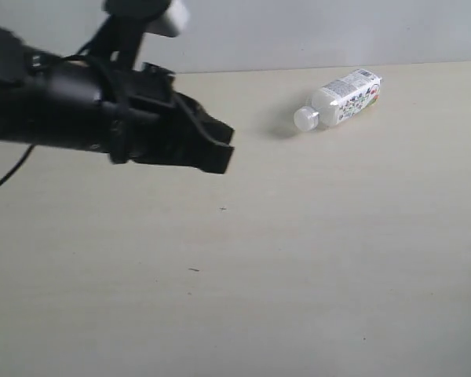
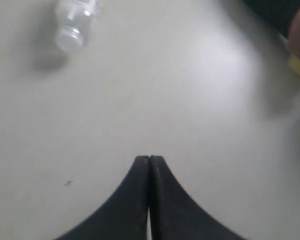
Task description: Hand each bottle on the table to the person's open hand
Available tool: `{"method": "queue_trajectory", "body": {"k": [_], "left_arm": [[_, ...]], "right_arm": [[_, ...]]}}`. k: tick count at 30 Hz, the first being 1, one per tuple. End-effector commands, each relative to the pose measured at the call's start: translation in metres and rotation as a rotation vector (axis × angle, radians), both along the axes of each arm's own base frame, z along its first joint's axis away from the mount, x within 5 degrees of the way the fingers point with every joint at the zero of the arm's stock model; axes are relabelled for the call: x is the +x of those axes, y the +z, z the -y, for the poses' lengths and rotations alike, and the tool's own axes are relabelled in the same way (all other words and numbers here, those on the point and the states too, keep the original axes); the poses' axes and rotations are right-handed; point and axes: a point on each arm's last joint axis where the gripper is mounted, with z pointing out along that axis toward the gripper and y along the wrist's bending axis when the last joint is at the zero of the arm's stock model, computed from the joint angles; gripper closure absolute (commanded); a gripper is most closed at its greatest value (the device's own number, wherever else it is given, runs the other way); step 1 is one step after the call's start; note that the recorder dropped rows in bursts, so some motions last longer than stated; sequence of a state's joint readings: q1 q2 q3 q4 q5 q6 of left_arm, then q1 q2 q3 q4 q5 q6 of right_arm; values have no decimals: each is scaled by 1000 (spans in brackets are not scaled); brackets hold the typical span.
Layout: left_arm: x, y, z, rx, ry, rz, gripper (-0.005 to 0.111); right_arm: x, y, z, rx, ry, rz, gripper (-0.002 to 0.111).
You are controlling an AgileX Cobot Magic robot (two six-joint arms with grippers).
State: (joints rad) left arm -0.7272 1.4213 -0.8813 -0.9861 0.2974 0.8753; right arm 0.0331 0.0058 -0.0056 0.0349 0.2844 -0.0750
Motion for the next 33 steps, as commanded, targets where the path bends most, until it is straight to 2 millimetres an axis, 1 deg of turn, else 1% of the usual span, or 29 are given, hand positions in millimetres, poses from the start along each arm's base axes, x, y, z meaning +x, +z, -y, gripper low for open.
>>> {"method": "queue_trajectory", "body": {"k": [1,6,10,16,18,23,33], "left_arm": [[-22,1,-45,-33,187,137,107],[-56,6,-87,-93,288,242,107],[-78,8,-109,-146,316,303,107],[-93,-4,-137,-188,444,364,107],[-96,-9,-143,-197,475,367,107],[-99,-18,-146,-180,477,358,107],[-100,-19,-144,-175,456,350,107]], "right_arm": [[0,-1,0,-2,-5,2,108],[0,-1,0,-2,-5,2,108],[0,-1,0,-2,-5,2,108],[0,-1,0,-2,-5,2,108],[0,-1,0,-2,-5,2,108],[0,-1,0,-2,-5,2,108],[0,-1,0,-2,-5,2,108]]}}
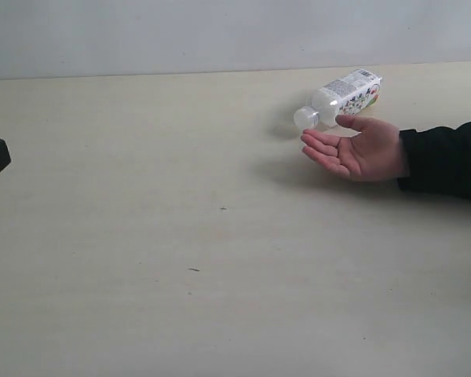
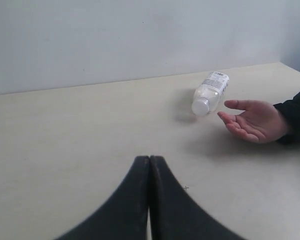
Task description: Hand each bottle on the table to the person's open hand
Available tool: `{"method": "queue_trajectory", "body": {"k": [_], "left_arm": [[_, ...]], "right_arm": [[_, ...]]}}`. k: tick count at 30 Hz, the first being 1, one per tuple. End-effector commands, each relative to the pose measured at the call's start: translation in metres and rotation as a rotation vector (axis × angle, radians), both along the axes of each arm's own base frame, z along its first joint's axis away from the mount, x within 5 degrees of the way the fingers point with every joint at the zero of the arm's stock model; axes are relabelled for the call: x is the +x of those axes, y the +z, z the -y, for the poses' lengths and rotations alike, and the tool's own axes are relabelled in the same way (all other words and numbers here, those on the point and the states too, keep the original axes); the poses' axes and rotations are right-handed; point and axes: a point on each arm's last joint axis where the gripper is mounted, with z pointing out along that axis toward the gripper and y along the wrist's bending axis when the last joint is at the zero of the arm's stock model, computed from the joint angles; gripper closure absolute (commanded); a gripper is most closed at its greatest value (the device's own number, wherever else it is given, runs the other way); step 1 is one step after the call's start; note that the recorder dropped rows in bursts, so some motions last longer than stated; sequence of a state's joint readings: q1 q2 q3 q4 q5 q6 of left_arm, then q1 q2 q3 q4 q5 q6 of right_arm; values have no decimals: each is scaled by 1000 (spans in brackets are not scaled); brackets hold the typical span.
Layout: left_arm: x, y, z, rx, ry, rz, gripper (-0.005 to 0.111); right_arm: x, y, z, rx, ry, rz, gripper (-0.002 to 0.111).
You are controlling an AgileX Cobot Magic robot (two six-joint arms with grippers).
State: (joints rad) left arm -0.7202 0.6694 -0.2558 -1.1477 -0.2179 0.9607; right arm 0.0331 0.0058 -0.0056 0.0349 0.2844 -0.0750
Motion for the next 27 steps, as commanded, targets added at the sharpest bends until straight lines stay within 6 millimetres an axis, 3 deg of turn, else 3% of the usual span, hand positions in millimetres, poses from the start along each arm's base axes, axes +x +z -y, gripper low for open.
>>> {"method": "queue_trajectory", "body": {"k": [1,7,18,26,27], "left_arm": [[-1,0,-1,-5,4,-1,107],[-1,0,-1,-5,4,-1,107],[-1,0,-1,-3,3,0,107],[-1,0,-1,-2,3,1,107],[-1,0,-1,-2,3,1,107]], "right_arm": [[0,-1,0,-2,-5,2,108],[0,1,0,-1,-6,27,108],[0,34,3,150,-35,394,108],[-17,69,21,641,-95,850,108],[-25,90,23,669,-80,943,108]]}}
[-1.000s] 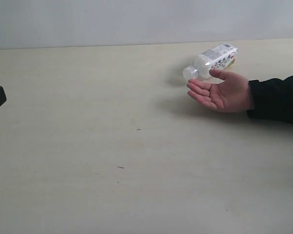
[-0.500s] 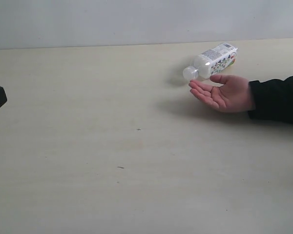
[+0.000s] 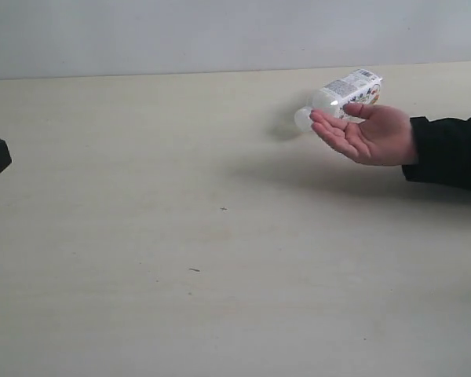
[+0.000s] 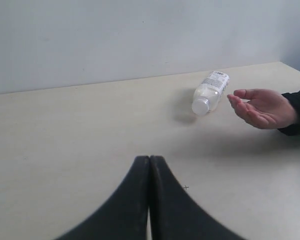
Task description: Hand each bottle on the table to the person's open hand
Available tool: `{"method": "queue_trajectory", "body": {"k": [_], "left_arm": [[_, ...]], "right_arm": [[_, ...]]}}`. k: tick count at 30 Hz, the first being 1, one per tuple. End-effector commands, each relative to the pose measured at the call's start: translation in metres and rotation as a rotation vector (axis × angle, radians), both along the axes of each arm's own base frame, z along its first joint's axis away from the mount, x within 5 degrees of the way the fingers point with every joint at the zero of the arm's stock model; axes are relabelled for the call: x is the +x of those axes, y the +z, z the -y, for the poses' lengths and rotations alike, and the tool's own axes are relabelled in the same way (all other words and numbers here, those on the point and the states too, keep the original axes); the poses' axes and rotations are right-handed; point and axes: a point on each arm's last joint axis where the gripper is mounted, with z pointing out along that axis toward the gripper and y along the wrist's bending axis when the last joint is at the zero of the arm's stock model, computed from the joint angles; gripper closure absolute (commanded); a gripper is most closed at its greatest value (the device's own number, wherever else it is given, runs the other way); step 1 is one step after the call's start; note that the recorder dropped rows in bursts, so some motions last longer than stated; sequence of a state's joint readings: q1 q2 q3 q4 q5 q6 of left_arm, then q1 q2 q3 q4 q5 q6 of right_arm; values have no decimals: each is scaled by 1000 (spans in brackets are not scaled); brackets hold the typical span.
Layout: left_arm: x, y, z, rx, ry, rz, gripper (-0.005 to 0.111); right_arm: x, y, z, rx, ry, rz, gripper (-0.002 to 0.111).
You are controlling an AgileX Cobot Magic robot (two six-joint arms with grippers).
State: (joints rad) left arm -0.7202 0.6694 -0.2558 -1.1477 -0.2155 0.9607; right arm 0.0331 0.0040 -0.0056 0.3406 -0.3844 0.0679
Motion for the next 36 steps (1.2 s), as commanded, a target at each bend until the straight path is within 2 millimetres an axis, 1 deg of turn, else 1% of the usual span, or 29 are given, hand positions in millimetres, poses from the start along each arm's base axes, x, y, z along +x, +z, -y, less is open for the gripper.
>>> {"method": "queue_trajectory", "body": {"k": [1,2,3,4,5,6,7,8,9,11,12,13,15,17,19,23,26,30,31,33,34,36], "left_arm": [[0,0,-1,-2,5,2,107],[0,0,-1,-2,5,2,107],[0,0,-1,-2,5,2,107],[0,0,-1,-2,5,2,107],[0,0,-1,-2,5,2,107],[0,0,-1,-2,5,2,107],[0,0,-1,-2,5,2,107],[0,0,-1,-2,5,2,107],[0,0,-1,-2,5,2,107],[0,0,-1,-2,5,2,107],[0,0,-1,-2,5,2,107],[0,0,-1,-2,5,2,107],[0,0,-1,-2,5,2,107],[0,0,-1,-2,5,2,107],[0,0,-1,-2,5,2,107],[0,0,-1,-2,5,2,107],[0,0,-1,-2,5,2,107],[0,0,-1,-2,5,2,107],[0,0,-1,-2,5,2,107],[0,0,-1,-2,5,2,107],[0,0,-1,-2,5,2,107],[0,0,-1,-2,5,2,107]], "right_arm": [[-16,42,10,192,-10,302,108],[-10,68,11,192,-18,294,108],[-4,79,10,175,-30,282,108],[16,107,10,126,-62,233,108],[31,120,9,104,-67,192,108],[64,140,6,54,-71,91,108],[84,149,4,12,-73,24,108],[131,163,-2,-68,-48,-134,108],[165,171,-7,-133,-12,-254,108],[235,161,-19,-266,86,-520,108],[258,155,-23,-318,136,-617,108],[286,146,-29,-407,204,-733,108],[323,130,-37,-587,324,-895,108],[344,116,-40,-717,389,-982,108],[362,100,-42,-885,436,-1037,108],[390,76,-40,-1152,501,-1072,108],[406,60,-38,-1334,526,-1070,108],[422,42,-36,-1596,583,-1042,108],[426,36,-36,-1682,610,-1012,105],[431,27,-36,-1794,651,-972,97],[434,20,-38,-1882,680,-934,89],[437,13,-39,-2029,692,-882,77]]}}
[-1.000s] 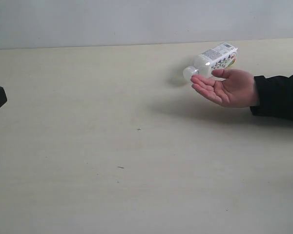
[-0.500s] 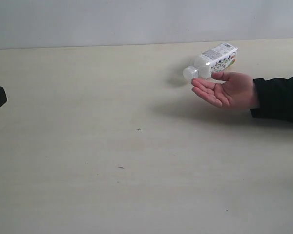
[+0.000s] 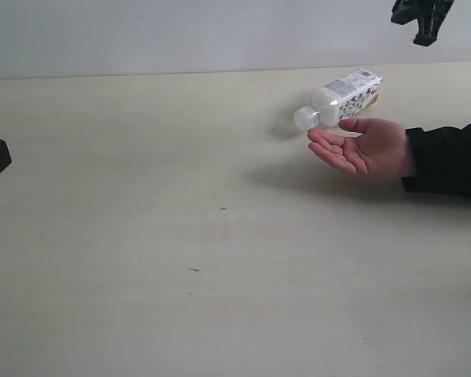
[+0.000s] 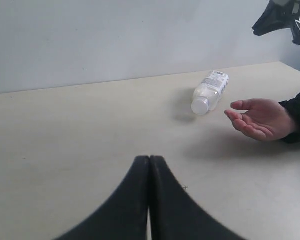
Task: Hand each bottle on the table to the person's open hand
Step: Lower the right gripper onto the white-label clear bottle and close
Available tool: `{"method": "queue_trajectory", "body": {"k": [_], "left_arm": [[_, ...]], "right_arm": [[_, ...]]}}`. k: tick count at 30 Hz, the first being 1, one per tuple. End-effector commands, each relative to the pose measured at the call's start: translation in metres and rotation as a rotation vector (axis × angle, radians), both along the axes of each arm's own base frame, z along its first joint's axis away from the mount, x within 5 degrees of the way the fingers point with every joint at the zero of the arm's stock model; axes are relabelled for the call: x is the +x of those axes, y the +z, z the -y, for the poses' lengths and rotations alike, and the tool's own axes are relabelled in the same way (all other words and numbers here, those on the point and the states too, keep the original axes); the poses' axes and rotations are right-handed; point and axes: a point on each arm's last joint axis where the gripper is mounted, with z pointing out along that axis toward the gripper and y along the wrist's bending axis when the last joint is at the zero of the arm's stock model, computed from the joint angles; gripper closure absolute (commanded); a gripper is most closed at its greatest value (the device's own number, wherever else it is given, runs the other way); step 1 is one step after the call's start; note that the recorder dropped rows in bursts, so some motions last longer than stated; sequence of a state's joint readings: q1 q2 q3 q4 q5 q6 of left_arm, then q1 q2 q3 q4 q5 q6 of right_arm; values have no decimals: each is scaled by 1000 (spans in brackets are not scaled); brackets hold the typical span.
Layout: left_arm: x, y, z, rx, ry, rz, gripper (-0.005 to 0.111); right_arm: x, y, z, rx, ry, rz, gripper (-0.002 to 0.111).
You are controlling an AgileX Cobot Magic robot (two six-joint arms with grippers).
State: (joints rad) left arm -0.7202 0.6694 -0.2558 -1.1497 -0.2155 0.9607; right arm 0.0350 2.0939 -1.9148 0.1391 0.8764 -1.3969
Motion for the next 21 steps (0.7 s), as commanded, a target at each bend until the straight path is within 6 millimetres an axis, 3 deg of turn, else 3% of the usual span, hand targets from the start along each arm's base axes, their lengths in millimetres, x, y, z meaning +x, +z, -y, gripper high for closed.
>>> {"method": "queue_trajectory", "body": {"k": [1,4,7,13,21], "left_arm": [[0,0,-1,-1,4,4,107],[0,0,-1,-1,4,4,107],[0,0,-1,-1,4,4,107],[0,0,-1,-1,4,4,107],[0,0,-1,-1,4,4,107]], "right_arm": [[9,-19,-7,-226,268,15,68],[14,-30,-18,-319,398,36,50],[17,-41,-34,-374,503,50,42],[21,-54,-62,-392,556,86,41],[29,-78,-60,-399,516,-35,36]]}}
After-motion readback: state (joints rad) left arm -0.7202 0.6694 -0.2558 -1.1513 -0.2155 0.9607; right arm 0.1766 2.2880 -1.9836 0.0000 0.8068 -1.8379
